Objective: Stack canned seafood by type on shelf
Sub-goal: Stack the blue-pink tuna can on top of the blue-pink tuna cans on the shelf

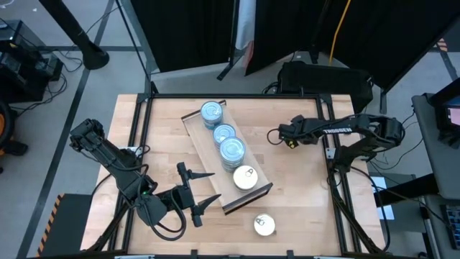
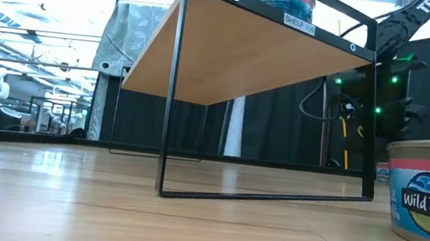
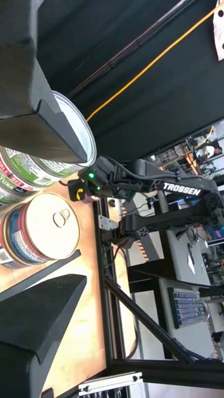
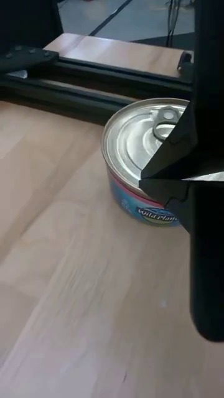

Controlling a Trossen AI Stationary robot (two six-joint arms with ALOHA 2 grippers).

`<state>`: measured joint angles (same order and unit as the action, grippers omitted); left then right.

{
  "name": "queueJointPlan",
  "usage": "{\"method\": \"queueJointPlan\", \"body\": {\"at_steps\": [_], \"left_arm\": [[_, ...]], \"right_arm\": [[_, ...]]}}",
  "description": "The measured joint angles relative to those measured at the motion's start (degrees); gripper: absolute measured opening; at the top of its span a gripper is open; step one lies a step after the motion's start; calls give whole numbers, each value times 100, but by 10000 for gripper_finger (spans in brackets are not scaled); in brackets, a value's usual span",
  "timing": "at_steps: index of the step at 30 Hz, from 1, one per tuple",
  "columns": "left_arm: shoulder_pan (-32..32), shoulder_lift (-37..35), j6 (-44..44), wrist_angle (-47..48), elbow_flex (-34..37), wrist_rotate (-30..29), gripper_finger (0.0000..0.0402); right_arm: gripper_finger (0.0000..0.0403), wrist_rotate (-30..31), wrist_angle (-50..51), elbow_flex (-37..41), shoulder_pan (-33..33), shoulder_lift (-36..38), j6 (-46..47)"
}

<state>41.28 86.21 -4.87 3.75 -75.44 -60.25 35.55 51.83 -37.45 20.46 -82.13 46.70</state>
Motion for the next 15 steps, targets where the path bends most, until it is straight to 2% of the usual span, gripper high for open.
{"method": "queueJointPlan", "body": {"at_steps": [15], "left_arm": [[0,0,-2,-2,0,0,306]], "right_arm": [[0,-1,-325,-72,-592,3,295]]}}
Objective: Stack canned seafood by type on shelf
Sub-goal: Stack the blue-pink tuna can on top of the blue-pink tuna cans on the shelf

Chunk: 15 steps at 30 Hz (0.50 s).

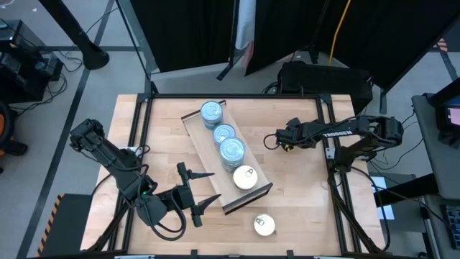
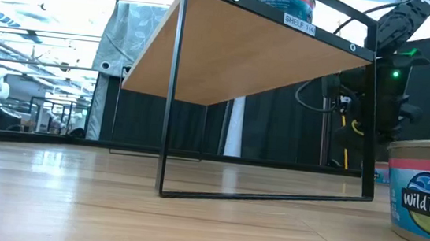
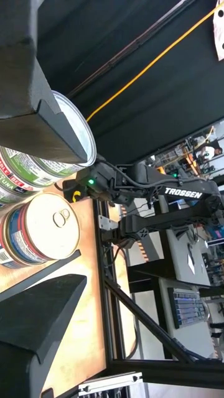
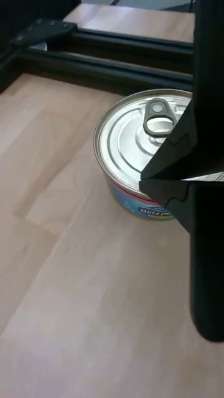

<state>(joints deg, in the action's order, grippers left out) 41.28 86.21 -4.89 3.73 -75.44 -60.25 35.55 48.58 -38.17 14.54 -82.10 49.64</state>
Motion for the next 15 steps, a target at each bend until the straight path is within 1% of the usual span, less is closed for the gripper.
{"method": "queueJointPlan", "body": {"at_steps": [5,15], "left_arm": [[0,0,0,0,0,-2,306],[0,0,-2,0,0,-2,306]], "right_arm": [[0,-122,22,-134,-56,59,-5],[0,0,39,-164,-137,63,-50]]}}
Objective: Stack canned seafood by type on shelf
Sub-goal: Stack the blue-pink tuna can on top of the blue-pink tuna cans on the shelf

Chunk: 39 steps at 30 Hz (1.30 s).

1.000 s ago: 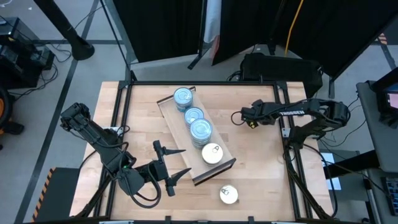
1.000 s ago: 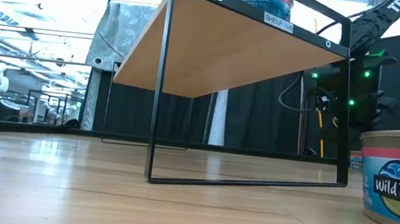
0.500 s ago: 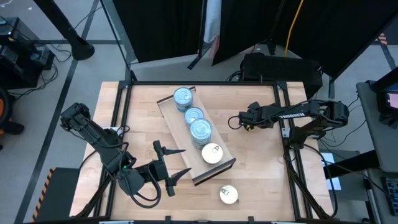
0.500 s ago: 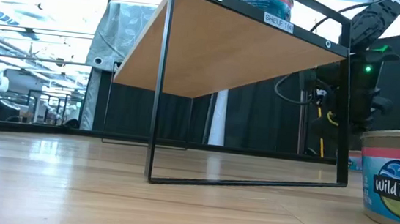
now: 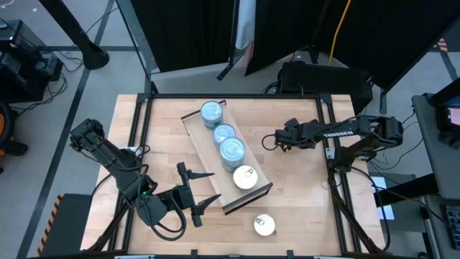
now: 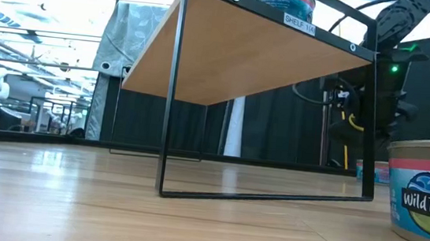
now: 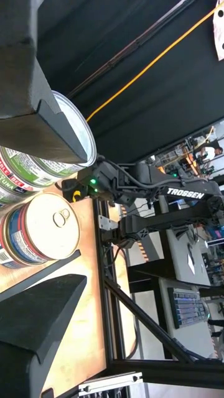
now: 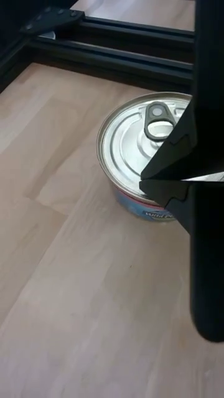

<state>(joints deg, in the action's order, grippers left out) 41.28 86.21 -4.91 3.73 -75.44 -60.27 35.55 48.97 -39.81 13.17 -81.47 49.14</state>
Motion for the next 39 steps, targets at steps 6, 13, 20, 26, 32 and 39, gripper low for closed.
{"method": "queueJointPlan", "body": {"at_steps": [6,13,20,26,32,39], "left_arm": [[0,0,0,0,0,0,306],[0,0,0,0,0,0,306],[0,0,0,0,0,0,306],[0,0,-2,0,0,0,306],[0,0,-4,0,0,0,306],[0,0,-5,0,0,0,306]], "right_arm": [[0,-2,-127,-2,-147,4,69],[0,0,-138,-2,-205,4,133],[0,6,-369,-2,-313,4,159],[0,-17,-578,-4,-559,4,378],[0,35,-816,-7,-774,-158,420],[0,289,-1005,-39,-1123,-569,729]]}}
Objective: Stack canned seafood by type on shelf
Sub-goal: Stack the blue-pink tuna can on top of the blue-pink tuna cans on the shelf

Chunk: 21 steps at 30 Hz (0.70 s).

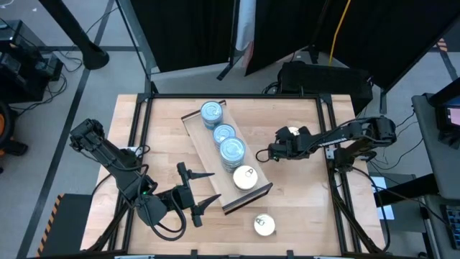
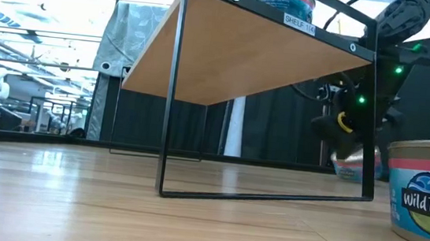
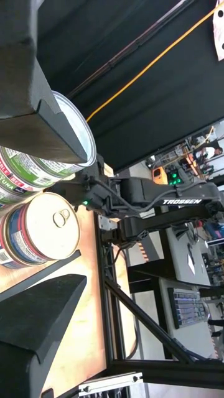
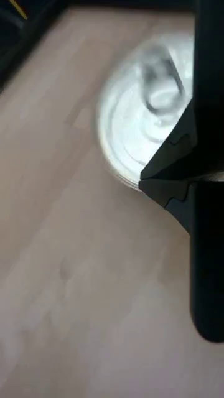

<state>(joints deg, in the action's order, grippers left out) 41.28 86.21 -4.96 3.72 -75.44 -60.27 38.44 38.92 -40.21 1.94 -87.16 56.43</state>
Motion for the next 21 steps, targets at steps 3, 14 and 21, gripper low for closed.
{"method": "queueJointPlan", "body": {"at_steps": [3,14,21], "left_arm": [[0,0,-1,0,0,0,306],[0,0,-32,28,0,0,306],[0,0,-30,30,0,0,306]], "right_arm": [[0,-351,90,45,-213,-58,142],[0,-192,526,32,-759,196,416],[0,-508,933,-224,-1043,1242,-946]]}}
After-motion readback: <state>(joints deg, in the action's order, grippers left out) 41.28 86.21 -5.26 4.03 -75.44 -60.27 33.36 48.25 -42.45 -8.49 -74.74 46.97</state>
